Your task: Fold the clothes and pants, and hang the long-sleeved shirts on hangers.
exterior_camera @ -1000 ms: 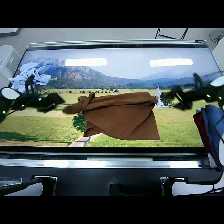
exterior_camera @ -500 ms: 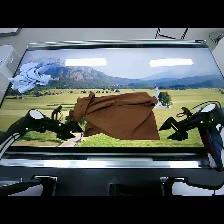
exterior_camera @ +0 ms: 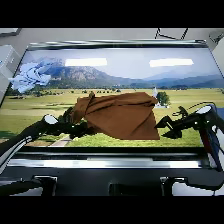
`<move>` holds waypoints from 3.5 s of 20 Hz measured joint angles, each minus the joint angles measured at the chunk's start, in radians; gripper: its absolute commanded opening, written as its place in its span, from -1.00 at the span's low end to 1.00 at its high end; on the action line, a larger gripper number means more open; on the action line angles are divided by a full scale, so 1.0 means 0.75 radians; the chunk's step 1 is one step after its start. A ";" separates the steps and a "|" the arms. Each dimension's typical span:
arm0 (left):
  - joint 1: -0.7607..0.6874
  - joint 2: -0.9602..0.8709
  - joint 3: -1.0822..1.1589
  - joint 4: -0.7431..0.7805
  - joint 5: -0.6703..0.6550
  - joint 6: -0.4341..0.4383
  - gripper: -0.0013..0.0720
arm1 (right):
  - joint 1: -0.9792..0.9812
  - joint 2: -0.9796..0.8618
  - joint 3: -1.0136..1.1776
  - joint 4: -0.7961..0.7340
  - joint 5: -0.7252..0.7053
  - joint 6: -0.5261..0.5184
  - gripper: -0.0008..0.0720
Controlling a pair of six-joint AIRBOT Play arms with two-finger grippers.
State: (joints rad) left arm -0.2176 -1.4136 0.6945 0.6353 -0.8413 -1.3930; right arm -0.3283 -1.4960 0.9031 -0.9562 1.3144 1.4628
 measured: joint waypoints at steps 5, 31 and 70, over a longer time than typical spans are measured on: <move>0.023 0.061 0.003 0.023 0.007 0.014 -0.90 | 0.191 -0.054 -0.001 0.019 -0.087 0.041 -0.86; 0.229 0.735 1.783 0.431 0.141 0.044 -0.90 | 0.291 0.881 1.361 -0.112 -0.535 -0.054 -0.87; 0.801 -0.211 0.345 0.365 -0.639 0.199 0.08 | -0.161 0.004 0.473 -0.400 0.377 0.168 0.69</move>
State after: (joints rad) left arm 0.3832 -1.5715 0.9531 0.9092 -1.3209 -1.2434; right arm -0.4488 -1.4933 1.2575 -1.2564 1.5970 1.5887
